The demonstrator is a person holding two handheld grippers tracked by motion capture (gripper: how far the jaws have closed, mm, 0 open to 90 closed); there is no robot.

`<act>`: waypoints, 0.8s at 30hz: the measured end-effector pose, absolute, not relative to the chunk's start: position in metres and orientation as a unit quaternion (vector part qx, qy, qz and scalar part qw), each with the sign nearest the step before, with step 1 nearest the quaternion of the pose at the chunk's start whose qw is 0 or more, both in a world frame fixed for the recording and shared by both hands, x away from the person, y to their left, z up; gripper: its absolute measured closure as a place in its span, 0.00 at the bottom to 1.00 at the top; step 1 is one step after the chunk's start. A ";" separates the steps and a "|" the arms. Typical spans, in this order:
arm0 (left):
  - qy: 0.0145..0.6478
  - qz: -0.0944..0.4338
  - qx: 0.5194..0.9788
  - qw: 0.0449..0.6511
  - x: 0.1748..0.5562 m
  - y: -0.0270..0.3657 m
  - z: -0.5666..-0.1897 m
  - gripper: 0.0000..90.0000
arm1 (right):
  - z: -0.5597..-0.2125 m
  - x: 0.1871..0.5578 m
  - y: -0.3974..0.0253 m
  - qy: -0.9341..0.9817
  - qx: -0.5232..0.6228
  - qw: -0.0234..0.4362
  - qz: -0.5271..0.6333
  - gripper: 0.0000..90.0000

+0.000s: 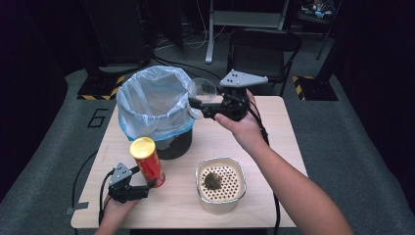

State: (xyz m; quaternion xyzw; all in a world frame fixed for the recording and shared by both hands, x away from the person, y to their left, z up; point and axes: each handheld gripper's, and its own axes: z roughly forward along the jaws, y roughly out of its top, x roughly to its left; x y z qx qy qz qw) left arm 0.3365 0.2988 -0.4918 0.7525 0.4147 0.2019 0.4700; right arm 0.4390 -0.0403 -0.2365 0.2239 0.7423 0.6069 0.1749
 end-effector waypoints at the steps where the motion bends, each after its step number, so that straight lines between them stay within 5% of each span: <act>1: 0.413 0.202 0.755 0.467 0.337 0.298 -0.492 0.16 | -0.229 0.447 -0.031 0.744 0.226 0.184 0.601 0.38; 24: 0.415 0.194 0.754 0.470 0.336 0.299 -0.493 0.16 | -0.231 0.506 0.059 0.758 0.242 0.189 0.576 0.35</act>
